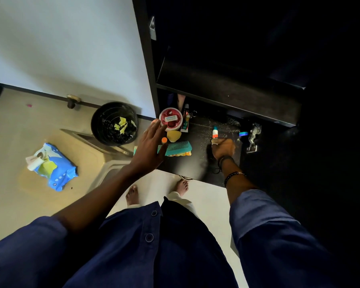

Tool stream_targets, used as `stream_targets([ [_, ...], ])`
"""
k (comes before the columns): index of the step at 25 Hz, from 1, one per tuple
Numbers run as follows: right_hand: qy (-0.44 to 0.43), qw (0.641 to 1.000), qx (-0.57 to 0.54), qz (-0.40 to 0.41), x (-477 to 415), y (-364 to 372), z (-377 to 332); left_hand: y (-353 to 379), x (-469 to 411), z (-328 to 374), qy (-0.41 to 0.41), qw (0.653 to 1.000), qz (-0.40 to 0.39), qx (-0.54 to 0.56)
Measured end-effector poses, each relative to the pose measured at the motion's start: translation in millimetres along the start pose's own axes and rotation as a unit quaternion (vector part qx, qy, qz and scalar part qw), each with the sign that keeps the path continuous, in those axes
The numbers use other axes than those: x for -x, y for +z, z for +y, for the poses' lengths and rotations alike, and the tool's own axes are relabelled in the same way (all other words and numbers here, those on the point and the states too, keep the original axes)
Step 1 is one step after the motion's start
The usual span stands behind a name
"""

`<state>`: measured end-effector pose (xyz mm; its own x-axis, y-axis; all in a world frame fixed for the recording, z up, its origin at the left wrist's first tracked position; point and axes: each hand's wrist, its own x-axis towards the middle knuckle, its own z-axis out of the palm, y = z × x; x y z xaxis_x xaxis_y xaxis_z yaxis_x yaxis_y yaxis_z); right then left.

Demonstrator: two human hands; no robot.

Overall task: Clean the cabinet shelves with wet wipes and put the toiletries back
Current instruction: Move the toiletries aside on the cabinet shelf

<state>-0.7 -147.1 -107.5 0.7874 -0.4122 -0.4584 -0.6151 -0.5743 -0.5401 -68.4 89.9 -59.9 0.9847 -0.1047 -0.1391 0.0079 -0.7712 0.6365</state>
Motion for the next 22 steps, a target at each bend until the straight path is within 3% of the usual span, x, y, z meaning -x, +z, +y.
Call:
stream_targets([
  [5, -0.048, 0.982, -0.154, -0.096, -4.3, 51.0, -46.9, -1.1, -3.0, 1.9, -0.005, 1.0, 0.0, 0.005],
  [9, -0.063, 0.968, -0.214, -0.119, 2.6, 57.6, -81.9, -1.2, -3.7, 3.0, -0.006, 1.0, 0.003, -0.003],
  [13, -0.044, 0.968, -0.185, -0.162, 3.3, 48.1, -68.0, 4.2, -4.7, 4.0, -0.012, 1.0, -0.015, 0.005],
  [16, -0.067, 0.994, -0.059, -0.07, 1.0, 20.6, -48.1, 8.1, -6.9, 6.9, -0.016, 0.999, -0.028, -0.001],
  [19, -0.063, 0.994, 0.094, -0.01, -10.7, -12.8, -14.9, 10.8, -8.6, 13.3, -0.002, 1.0, -0.017, 0.002],
  [22, 0.004, 0.995, 0.104, -0.003, -31.8, -29.4, 5.7, 12.7, -9.1, 20.4, 0.009, 1.0, -0.015, 0.003],
])
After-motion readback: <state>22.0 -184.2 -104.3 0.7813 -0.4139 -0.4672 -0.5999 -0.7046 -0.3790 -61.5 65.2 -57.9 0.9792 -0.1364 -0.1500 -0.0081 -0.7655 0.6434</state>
